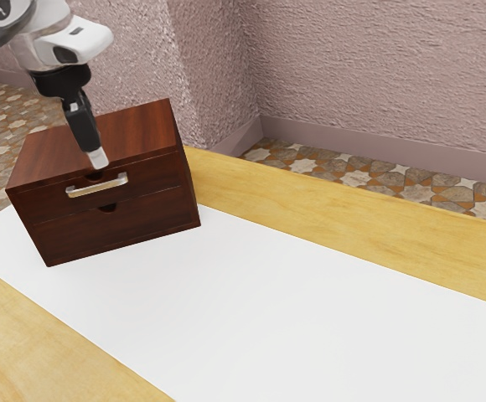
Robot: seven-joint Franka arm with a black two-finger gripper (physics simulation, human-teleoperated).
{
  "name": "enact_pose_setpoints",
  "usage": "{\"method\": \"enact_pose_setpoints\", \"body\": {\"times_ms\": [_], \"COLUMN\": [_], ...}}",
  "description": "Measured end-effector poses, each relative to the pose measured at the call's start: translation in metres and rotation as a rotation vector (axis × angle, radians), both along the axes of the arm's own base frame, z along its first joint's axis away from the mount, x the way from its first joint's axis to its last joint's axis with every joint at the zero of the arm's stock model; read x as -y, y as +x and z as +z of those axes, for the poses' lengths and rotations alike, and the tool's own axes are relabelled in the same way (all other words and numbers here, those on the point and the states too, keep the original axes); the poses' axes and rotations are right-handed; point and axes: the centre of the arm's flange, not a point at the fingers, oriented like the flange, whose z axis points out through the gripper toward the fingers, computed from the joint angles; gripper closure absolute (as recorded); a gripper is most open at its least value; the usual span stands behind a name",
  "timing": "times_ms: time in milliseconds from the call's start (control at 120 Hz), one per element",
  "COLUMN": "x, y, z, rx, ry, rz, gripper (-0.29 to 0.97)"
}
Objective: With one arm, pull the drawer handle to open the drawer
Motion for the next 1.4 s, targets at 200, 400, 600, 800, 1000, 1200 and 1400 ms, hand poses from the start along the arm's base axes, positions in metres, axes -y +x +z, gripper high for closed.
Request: {"method": "enact_pose_setpoints", "body": {"times_ms": [200, 400, 600, 800, 1000, 1200, 1400], "x": [0.037, 0.021, 0.019, 0.011, 0.0, -0.005, -0.031], "y": [0.012, 0.02, -0.023, -0.068, -0.103, -0.095, -0.071], "z": [0.0, -0.014, 0.016, 0.02, -0.031, -0.075, -0.095], "rx": [0.013, -0.009, -0.039, -0.081, -0.107, -0.078, 0.004], "ry": [0.003, 0.018, 0.035, -0.003, -0.001, 0.045, 0.188], "rz": [-0.076, -0.053, -0.087, -0.121, -0.155, -0.151, -0.114], "gripper": [0.0, 0.0, 0.0, 0.0, 0.0, 0.0, 0.03]}}
